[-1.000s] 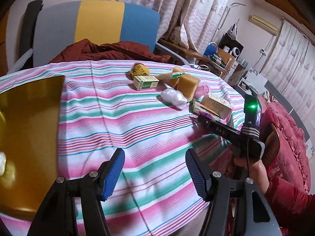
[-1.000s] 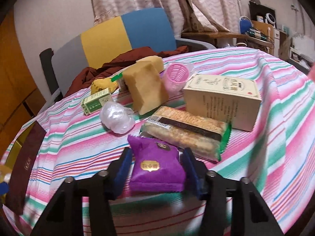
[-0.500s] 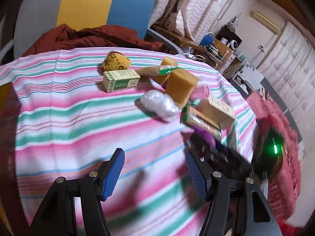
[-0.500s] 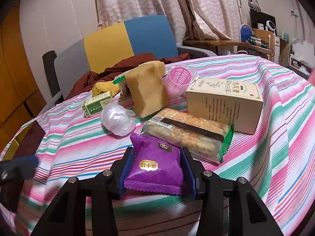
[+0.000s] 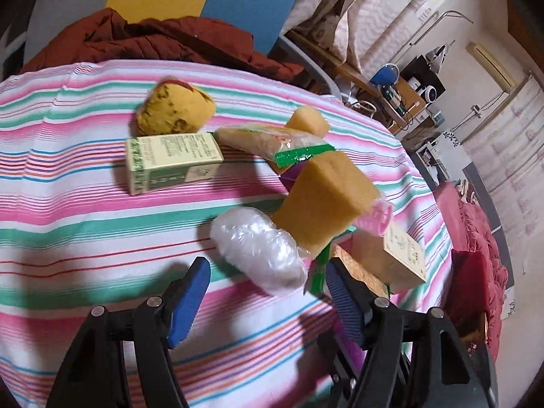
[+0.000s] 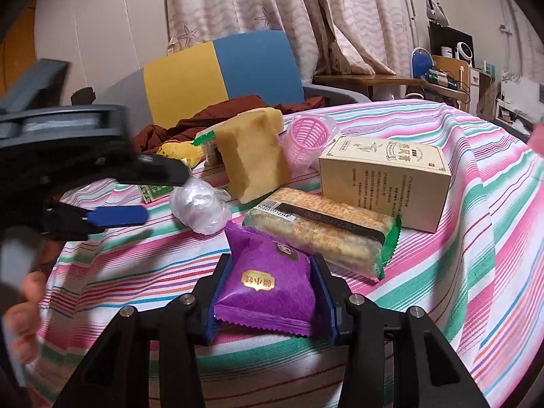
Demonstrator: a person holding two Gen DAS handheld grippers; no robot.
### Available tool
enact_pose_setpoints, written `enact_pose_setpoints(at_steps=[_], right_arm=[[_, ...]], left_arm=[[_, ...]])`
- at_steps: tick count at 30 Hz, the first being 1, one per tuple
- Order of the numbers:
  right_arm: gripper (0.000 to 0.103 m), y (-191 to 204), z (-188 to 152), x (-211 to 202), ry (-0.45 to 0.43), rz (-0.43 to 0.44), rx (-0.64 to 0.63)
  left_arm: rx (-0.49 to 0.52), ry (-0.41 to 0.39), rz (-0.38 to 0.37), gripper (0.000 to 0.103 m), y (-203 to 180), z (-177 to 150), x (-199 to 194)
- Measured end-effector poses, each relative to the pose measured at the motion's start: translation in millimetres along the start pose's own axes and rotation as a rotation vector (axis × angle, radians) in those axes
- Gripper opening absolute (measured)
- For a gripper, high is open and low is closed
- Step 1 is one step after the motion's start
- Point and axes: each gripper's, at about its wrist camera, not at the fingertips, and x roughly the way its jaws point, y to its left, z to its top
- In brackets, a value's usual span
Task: Organize objects
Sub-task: 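Grasp second plastic-wrapped bundle with left tool while right tool holds purple packet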
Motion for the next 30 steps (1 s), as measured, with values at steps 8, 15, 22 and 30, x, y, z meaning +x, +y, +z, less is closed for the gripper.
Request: enact_pose_setpoints(at_steps=[8,15,22,30], right_arm=[[0.046,-2.2,0.2,-0.1,-0.008,0.004,0.006],[0.046,-2.6,-0.4,-0.8,-0.010,0.004,0.007],[0.046,-2.5,-0.3,-1.2,-0.009,0.003,0.006],[0.046,-2.8,-0.2,-2.1,-0.010,0.001,0.005]], left_arm=[[0.010,-0.032,0.028,0.067,3.3,0.8,15.1],[0.108,-0.088,0.047,0.050,6.3,-3.8,12.0],[0.107,-0.132,0.017,0.043,22.1,-12.6,-0.1],[0.115,-0.179,0.001,0.037,37.6,-27.3,-14.1]])
